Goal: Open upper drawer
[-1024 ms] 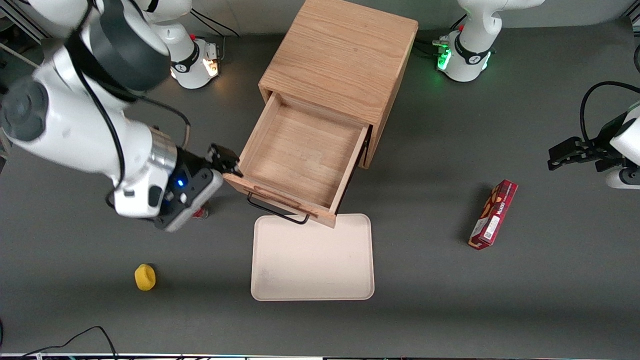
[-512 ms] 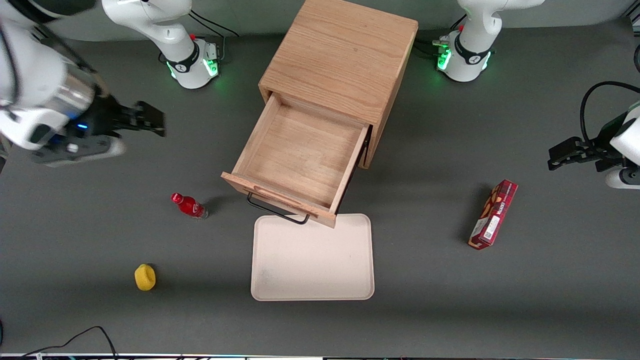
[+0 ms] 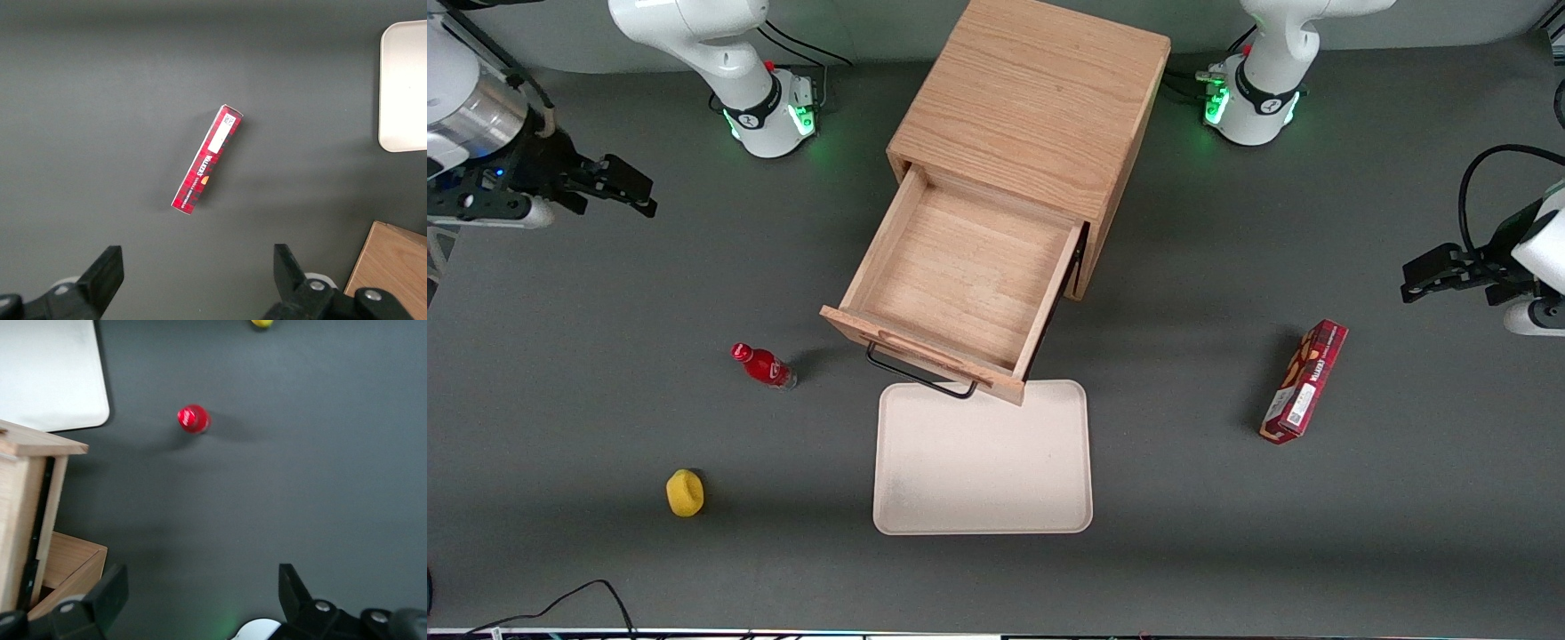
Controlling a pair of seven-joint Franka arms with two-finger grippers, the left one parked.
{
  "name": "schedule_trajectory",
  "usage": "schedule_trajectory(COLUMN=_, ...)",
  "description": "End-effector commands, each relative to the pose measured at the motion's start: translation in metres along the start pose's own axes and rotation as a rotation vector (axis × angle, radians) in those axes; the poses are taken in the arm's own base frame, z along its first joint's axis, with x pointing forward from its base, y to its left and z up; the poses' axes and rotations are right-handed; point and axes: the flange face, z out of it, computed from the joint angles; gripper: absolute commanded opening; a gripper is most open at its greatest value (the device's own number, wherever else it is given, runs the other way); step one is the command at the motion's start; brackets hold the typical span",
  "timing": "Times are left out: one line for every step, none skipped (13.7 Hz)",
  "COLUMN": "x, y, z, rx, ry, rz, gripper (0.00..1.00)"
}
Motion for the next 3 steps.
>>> schedule_trajectory(x=-0.008, y=0.001, z=0.001, rx=-0.014, ry=0.044, rz=0.039, gripper=1.00)
schedule_trajectory(x=0.002, y=-0.001, z=-0.010, rx=-0.010, ry=0.059, rz=0.041, gripper=1.00)
schedule_trajectory(x=0.005, y=0.002, z=-0.018, rx=-0.009, ry=0.055, rz=0.042, gripper=1.00)
